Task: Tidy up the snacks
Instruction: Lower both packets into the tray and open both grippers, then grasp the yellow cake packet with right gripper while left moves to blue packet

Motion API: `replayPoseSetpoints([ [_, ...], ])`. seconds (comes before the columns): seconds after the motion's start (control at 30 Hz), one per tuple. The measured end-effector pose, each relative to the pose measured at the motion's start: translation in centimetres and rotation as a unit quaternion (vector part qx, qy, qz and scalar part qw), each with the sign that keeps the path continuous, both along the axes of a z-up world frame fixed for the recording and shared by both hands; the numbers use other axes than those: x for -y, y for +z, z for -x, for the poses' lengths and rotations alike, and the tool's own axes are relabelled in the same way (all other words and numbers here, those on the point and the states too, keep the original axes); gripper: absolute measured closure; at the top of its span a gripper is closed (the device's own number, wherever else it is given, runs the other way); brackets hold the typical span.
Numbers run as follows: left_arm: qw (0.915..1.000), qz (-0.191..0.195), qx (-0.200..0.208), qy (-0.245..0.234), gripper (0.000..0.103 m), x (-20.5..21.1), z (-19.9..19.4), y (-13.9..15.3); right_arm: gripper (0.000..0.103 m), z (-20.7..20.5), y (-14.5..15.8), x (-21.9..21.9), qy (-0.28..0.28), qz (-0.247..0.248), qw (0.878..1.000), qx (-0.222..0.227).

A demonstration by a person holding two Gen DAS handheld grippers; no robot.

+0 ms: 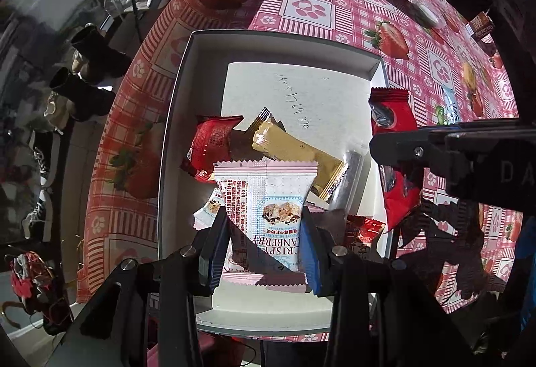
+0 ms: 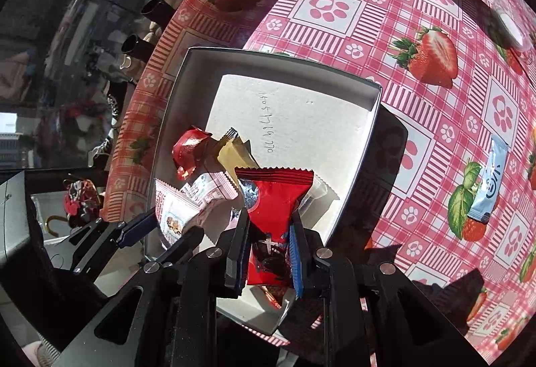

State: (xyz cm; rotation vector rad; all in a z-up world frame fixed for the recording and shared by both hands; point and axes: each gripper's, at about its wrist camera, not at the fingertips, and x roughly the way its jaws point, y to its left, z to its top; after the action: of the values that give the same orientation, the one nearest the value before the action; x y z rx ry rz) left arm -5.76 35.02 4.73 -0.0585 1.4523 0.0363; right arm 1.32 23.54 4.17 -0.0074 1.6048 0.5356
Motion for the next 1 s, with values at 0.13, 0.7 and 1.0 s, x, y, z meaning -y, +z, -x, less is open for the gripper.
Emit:
replayPoseSetpoints([
  [0.13,0.9999,-0.002,-0.01,0.001,0.054,0.0,0.1,-0.4,0.079,-0.4,-0.6,-0.9,0.008,0.004,1.0,-0.011],
  [0.7,0.9957,0.022,-0.03,-0.085,0.032,9.0,-2.6,1.2,0.0,-5.3,-3.2,21.4,-0.22,0.095,0.971,-0.004],
  [1.0,0.9922,0.047,-0.049,-0.105,0.03,16.8,-7.3,-0.5,0.0,-11.1,-6.3,32.6,-0.337,0.134,0.932,0.016],
])
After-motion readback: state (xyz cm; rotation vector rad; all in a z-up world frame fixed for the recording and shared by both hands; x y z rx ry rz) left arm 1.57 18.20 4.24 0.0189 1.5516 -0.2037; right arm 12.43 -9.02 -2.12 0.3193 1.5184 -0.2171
